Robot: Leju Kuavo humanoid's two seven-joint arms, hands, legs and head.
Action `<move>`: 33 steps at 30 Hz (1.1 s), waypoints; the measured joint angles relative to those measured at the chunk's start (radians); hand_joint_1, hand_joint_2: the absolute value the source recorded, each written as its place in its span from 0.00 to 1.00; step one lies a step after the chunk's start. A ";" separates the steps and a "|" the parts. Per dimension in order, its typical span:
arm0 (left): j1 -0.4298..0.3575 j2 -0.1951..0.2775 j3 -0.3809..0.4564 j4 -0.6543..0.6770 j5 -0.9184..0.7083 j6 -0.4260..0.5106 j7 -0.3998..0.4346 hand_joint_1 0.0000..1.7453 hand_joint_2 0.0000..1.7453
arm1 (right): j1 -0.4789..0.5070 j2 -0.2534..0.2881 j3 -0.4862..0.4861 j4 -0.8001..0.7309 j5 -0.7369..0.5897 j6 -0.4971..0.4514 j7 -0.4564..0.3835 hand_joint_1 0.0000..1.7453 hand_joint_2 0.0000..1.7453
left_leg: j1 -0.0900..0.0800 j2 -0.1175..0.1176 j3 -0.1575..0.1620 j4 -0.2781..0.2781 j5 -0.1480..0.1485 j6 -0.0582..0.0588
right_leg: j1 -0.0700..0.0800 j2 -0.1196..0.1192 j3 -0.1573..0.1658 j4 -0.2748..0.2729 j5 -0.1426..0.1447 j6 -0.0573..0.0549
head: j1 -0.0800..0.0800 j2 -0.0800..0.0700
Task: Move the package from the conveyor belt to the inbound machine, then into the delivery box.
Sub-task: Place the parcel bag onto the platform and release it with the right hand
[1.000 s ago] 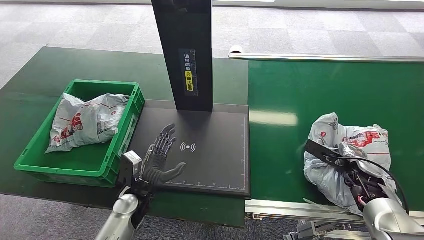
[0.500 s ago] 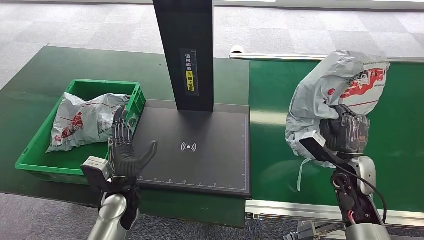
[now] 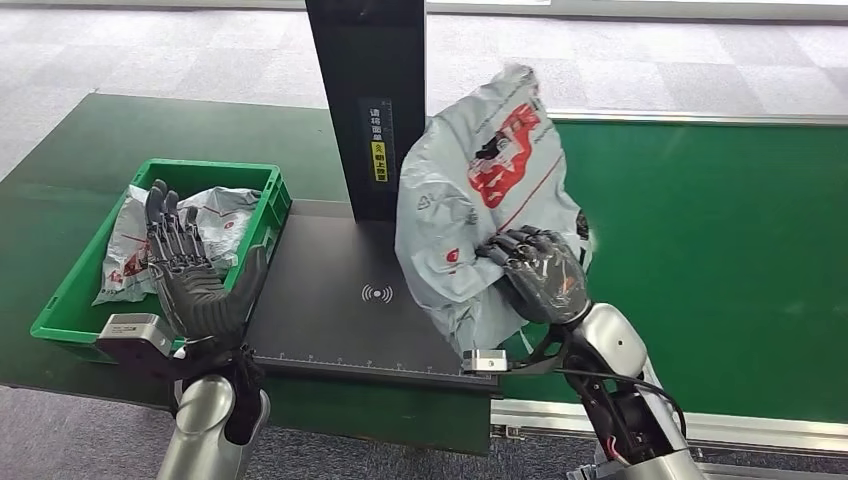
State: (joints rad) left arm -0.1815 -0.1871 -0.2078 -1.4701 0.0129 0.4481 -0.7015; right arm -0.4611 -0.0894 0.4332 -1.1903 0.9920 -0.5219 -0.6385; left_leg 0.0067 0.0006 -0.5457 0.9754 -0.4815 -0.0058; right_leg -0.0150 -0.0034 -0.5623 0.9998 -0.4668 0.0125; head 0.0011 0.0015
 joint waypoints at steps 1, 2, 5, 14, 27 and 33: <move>-0.002 -0.001 0.001 0.000 0.000 -0.005 0.000 0.00 1.00 | -0.023 0.001 0.046 0.029 0.015 0.029 0.010 1.00 1.00 | 0.000 0.000 0.000 0.000 0.000 0.000 | 0.000 0.000 0.000 0.000 0.000 0.000 | 0.000 0.000; -0.003 -0.002 0.002 0.000 0.000 -0.010 0.000 0.00 1.00 | -0.045 0.001 0.089 0.058 0.033 0.049 0.020 1.00 1.00 | 0.000 0.000 0.000 0.000 0.000 0.000 | 0.000 0.000 0.000 0.000 0.000 0.000 | 0.000 0.000; -0.006 -0.005 0.003 0.000 0.007 -0.033 0.000 0.00 1.00 | -0.105 -0.001 0.216 0.143 0.088 0.104 0.058 1.00 1.00 | 0.000 0.000 0.000 0.000 0.000 0.000 | 0.000 0.000 0.000 0.000 0.000 0.000 | 0.000 0.000; -0.026 -0.023 -0.017 0.027 0.019 -0.063 0.000 0.00 1.00 | -0.270 0.026 0.514 0.343 0.116 0.201 0.136 1.00 1.00 | 0.000 0.000 -0.001 0.000 0.000 0.000 | 0.000 0.000 -0.001 0.000 0.000 0.000 | 0.000 0.000; -0.039 -0.036 -0.054 0.078 0.049 -0.111 0.000 0.00 1.00 | -0.369 0.129 0.653 0.611 0.146 -0.046 0.202 0.04 1.00 | 0.000 0.000 -0.001 0.000 0.000 0.000 | 0.000 0.000 -0.001 0.000 0.000 0.000 | 0.000 0.000; -0.052 -0.046 -0.068 0.108 0.050 -0.130 0.000 0.00 1.00 | -0.371 0.194 0.657 0.710 0.135 -0.119 0.242 0.00 1.00 | 0.000 0.000 0.000 0.000 0.000 0.000 | 0.000 0.000 -0.001 0.000 0.000 0.000 | 0.000 0.000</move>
State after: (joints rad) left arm -0.2336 -0.2330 -0.2763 -1.3618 0.0629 0.3178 -0.7015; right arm -0.8324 0.1050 1.0898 -0.4804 1.1268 -0.6408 -0.3967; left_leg 0.0067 0.0005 -0.5460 0.9757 -0.4812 -0.0058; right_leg -0.0150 -0.0032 -0.5632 0.9999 -0.4665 0.0122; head 0.0011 0.0015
